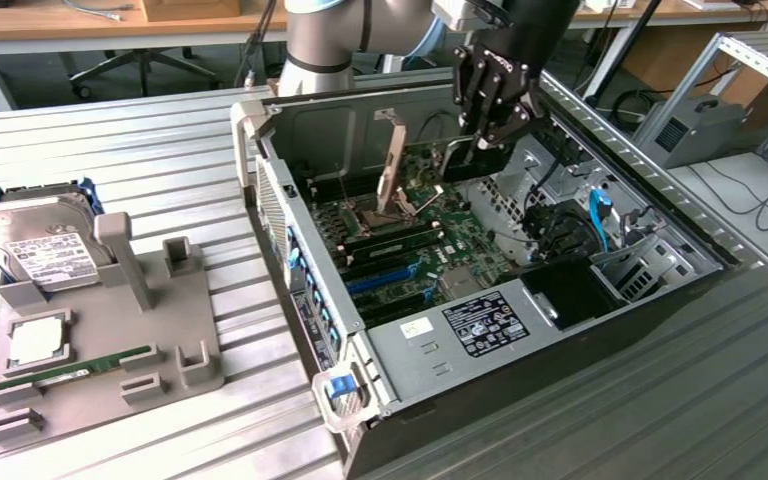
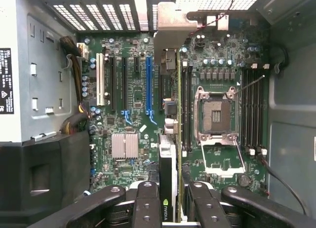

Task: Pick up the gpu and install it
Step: 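Insert the gpu into the slot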

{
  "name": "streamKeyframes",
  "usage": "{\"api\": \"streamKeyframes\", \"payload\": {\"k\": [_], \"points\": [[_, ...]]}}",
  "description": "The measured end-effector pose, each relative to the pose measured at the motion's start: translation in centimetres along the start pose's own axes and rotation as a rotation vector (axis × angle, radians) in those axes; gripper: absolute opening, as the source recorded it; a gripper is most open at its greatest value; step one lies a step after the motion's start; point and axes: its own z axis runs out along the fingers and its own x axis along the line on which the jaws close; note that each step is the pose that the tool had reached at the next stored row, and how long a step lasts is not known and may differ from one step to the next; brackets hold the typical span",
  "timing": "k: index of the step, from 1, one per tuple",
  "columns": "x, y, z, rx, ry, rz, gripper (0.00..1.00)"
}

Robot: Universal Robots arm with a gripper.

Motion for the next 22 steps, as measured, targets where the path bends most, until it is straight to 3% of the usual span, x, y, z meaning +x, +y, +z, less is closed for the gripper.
{"api": "streamKeyframes", "payload": {"k": [11,18,22], "points": [[1.1,0.41,0.80,0.0006,-0.0261,-0.001,0.27],[1.2,1.03,1.55,0.0014,-0.0338,-0.001,0.27],[1.2,1.06,1.63,0.0014,-0.0339,-0.001,0.27]]}}
